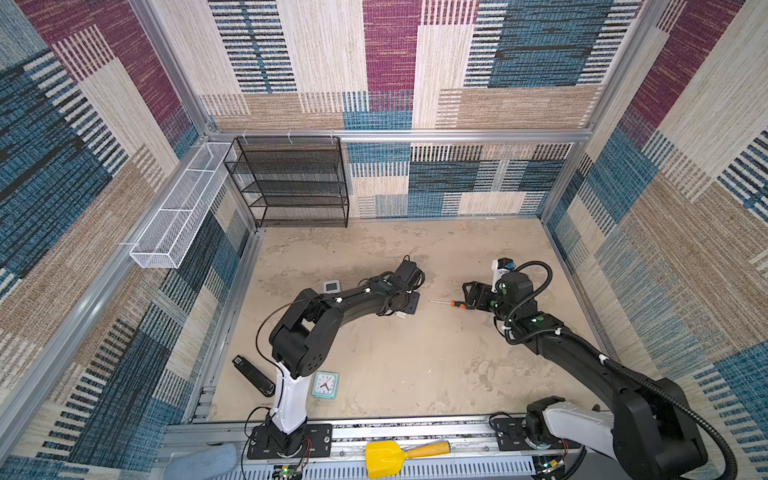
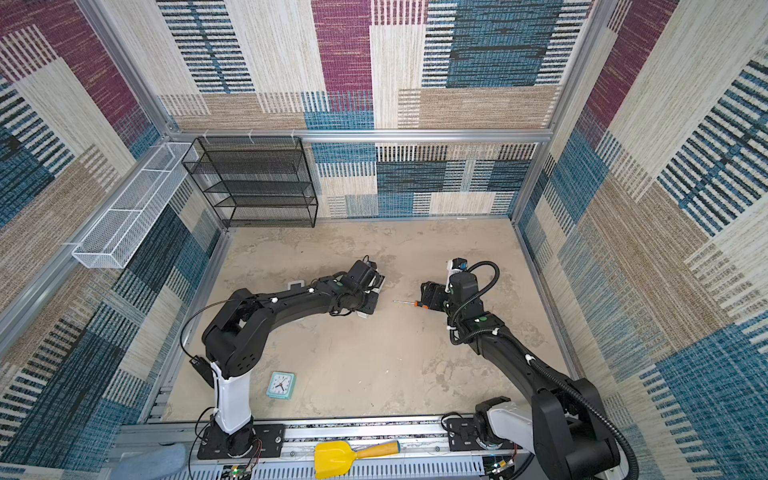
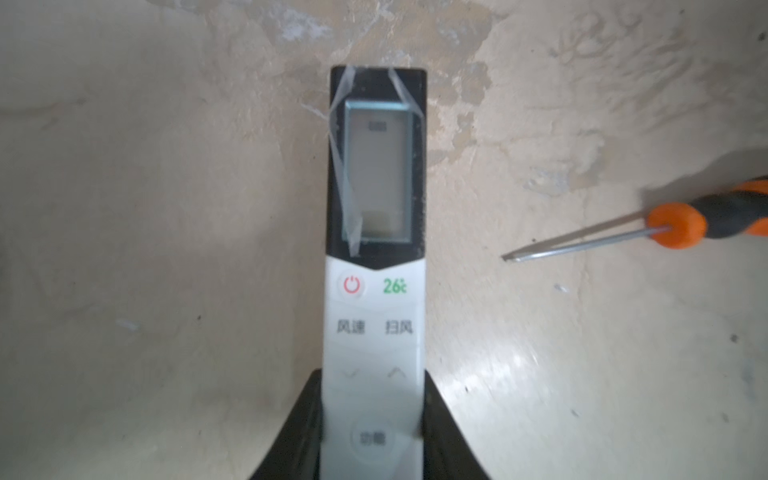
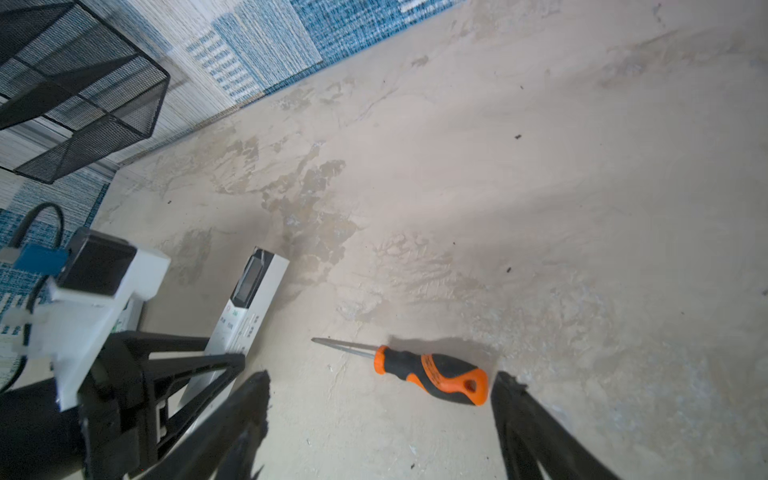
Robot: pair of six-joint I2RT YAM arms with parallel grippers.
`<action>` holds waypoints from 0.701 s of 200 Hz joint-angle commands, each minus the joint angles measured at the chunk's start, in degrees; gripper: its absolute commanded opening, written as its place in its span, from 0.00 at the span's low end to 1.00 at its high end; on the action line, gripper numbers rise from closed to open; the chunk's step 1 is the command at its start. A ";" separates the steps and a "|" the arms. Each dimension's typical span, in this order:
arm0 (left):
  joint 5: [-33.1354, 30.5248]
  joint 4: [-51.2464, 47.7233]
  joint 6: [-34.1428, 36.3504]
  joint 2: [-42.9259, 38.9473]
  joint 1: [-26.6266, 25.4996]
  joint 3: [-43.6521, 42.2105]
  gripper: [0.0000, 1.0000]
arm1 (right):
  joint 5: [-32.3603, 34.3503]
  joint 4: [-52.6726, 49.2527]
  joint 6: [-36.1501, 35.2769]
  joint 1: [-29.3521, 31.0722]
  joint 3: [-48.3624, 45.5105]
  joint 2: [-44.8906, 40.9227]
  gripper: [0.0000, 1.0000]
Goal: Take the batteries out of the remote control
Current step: 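Grasp the slim white remote with the left gripper while the right approaches the screwdriver, then lift the slim remote with the left gripper while the right gripper moves toward it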
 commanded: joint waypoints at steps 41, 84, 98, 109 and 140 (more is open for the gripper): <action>16.79 16.85 -5.19 -14.25 3.33 -16.99 0.05 | -18.54 4.65 3.82 0.01 14.36 16.58 0.64; 25.49 23.80 -9.29 -19.65 6.65 -25.24 0.00 | -32.17 8.32 9.89 0.65 26.32 32.82 0.35; 27.81 24.37 -9.92 -20.24 7.92 -26.46 0.00 | -34.96 8.67 11.25 2.00 30.19 37.59 0.28; 29.41 26.31 -10.94 -20.61 8.86 -27.94 0.00 | -36.86 9.12 13.01 3.36 32.90 41.37 0.21; 30.12 31.65 -14.89 -21.35 10.93 -31.65 0.00 | -40.36 10.60 17.25 5.74 38.13 47.86 0.11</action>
